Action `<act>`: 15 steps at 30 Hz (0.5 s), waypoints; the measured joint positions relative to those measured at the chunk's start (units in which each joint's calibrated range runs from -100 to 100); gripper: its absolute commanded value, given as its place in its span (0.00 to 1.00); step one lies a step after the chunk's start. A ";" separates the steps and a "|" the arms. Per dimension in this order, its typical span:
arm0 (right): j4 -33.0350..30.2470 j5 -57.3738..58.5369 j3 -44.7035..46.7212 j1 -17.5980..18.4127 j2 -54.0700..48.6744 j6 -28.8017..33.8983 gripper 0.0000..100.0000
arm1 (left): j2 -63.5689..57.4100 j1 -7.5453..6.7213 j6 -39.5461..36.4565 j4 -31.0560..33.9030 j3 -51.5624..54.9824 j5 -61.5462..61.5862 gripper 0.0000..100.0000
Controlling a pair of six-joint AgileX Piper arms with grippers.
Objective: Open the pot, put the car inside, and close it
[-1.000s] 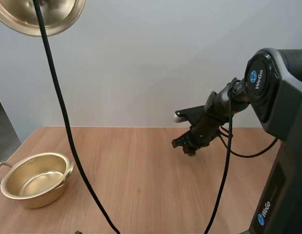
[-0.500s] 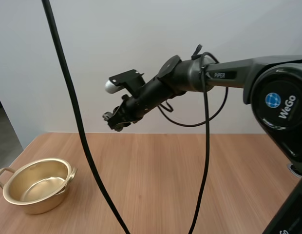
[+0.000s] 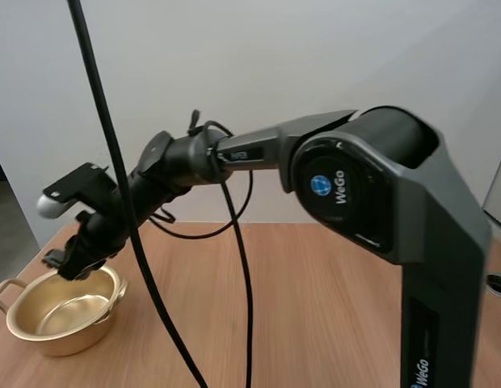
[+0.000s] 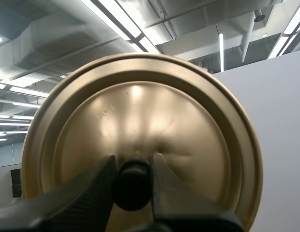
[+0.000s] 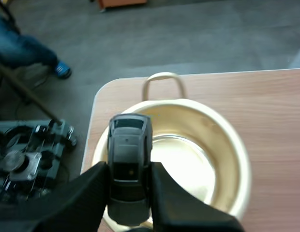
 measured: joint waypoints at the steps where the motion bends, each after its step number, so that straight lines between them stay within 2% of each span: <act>1: -0.30 0.00 0.00 0.48 1.04 -0.11 0.00 | 0.26 0.00 0.00 0.00 0.00 0.00 0.00; 4: -0.84 -3.01 0.00 0.75 3.31 0.16 0.01 | 1.22 0.00 0.00 0.00 0.00 1.09 0.00; 5: -1.44 -4.75 0.00 0.75 3.66 0.16 0.15 | 1.45 0.00 0.00 0.00 0.00 2.02 0.00; 6: -1.97 -6.36 0.00 0.75 3.83 0.16 0.33 | 1.59 0.00 0.00 0.00 0.00 3.10 0.00; 8: -2.65 -9.20 0.00 0.75 3.97 0.16 0.77 | 2.02 0.00 0.00 -0.09 0.00 5.14 0.00; 9: -2.65 -10.07 0.00 0.75 3.97 0.42 0.96 | 2.51 0.00 0.00 -0.09 0.00 6.19 0.00; 10: -2.53 -10.98 0.00 0.75 3.97 0.56 1.00 | 2.88 0.00 0.00 -0.09 0.00 6.96 0.00; 14: -2.74 -9.31 0.00 0.75 3.86 1.47 1.00 | 4.74 0.00 0.00 1.87 0.16 10.78 0.00; 15: -3.39 -7.79 0.00 0.75 3.75 1.83 0.95 | 5.03 0.00 0.00 2.51 0.65 10.99 0.00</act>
